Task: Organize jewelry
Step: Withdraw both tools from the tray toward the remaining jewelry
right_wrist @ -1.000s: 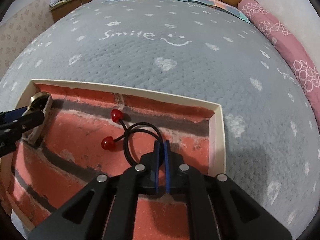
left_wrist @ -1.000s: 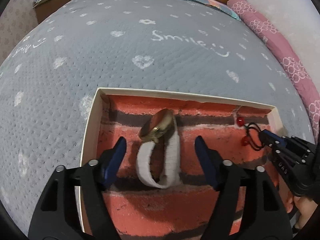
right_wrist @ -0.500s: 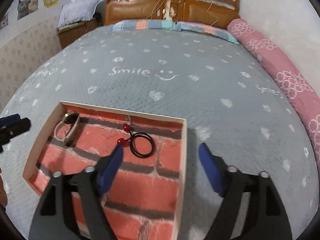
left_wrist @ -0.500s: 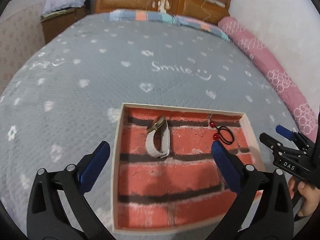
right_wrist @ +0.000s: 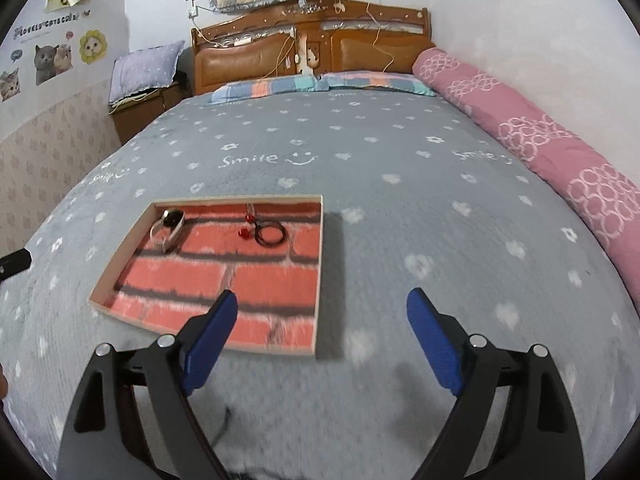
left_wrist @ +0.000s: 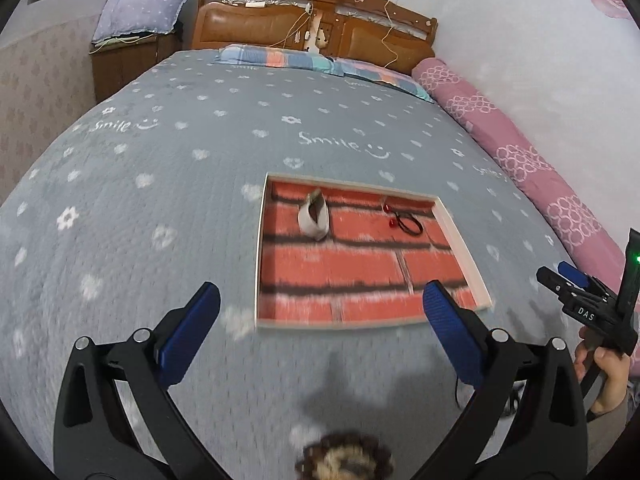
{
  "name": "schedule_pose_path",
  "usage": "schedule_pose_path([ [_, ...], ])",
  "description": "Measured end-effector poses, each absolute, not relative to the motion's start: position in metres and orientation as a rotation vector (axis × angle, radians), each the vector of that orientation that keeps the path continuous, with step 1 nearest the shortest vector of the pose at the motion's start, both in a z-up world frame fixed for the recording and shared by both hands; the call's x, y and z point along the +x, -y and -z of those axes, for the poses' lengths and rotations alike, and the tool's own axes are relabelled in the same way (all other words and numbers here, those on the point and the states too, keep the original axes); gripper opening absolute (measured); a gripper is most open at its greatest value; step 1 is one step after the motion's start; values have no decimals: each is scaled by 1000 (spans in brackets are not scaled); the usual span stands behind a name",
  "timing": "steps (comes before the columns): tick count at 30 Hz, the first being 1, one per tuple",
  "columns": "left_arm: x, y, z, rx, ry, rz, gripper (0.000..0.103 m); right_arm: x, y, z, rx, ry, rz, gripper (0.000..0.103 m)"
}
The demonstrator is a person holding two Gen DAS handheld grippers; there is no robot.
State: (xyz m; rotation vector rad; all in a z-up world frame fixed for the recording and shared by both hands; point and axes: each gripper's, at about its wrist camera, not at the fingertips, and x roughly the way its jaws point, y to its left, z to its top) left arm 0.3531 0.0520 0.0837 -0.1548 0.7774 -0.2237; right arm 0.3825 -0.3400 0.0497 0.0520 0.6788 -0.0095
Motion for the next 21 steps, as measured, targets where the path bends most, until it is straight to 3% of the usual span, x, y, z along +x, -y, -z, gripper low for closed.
schedule_pose_path([
  [21,214,-69,-13,-103,-666,105,98,244,327,11,28,-616,30,85],
])
